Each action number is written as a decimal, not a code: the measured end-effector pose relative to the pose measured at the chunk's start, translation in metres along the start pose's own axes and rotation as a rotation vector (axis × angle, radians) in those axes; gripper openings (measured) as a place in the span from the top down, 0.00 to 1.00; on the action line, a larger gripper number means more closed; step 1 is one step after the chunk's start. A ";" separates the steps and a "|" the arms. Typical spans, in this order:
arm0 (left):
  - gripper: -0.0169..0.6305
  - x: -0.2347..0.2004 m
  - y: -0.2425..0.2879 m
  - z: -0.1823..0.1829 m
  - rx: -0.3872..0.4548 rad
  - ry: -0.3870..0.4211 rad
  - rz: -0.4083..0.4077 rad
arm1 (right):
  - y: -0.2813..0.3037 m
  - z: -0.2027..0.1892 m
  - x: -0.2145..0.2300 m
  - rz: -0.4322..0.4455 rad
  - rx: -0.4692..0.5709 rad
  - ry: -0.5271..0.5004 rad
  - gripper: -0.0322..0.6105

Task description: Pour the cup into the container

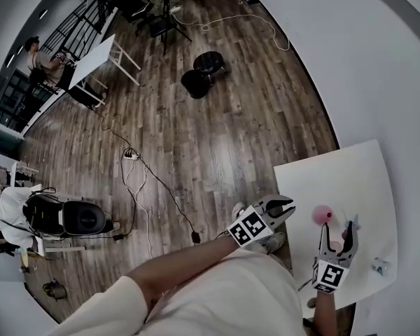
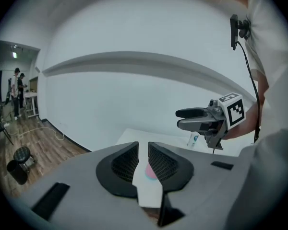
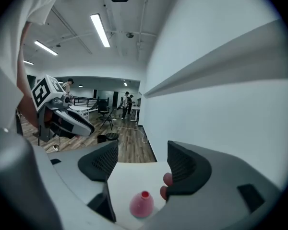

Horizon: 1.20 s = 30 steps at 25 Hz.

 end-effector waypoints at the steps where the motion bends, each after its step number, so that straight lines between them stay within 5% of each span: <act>1: 0.89 -0.004 -0.008 0.009 0.022 0.006 0.024 | 0.006 0.011 -0.007 0.005 0.013 0.012 0.44; 9: 0.89 -0.037 -0.063 0.061 0.128 0.056 0.213 | 0.039 0.065 -0.047 -0.032 0.064 0.036 0.47; 16: 0.89 -0.047 -0.100 0.061 0.148 0.037 0.310 | 0.051 0.084 -0.091 0.054 0.093 0.006 0.47; 23: 0.89 -0.051 -0.106 0.059 0.150 0.031 0.332 | 0.062 0.085 -0.095 0.075 0.095 -0.006 0.48; 30: 0.89 -0.065 -0.101 0.063 0.178 0.068 0.240 | 0.074 0.081 -0.087 -0.013 0.068 -0.032 0.48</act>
Point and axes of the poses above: the fingertips, and each gripper's own axes: y forward along the fingers, x to its right, z out of its top, the point moved 4 cm from there along -y, backward along the fingers, and after that the axes turned 2 degrees about -z, right-handed, at the moved point
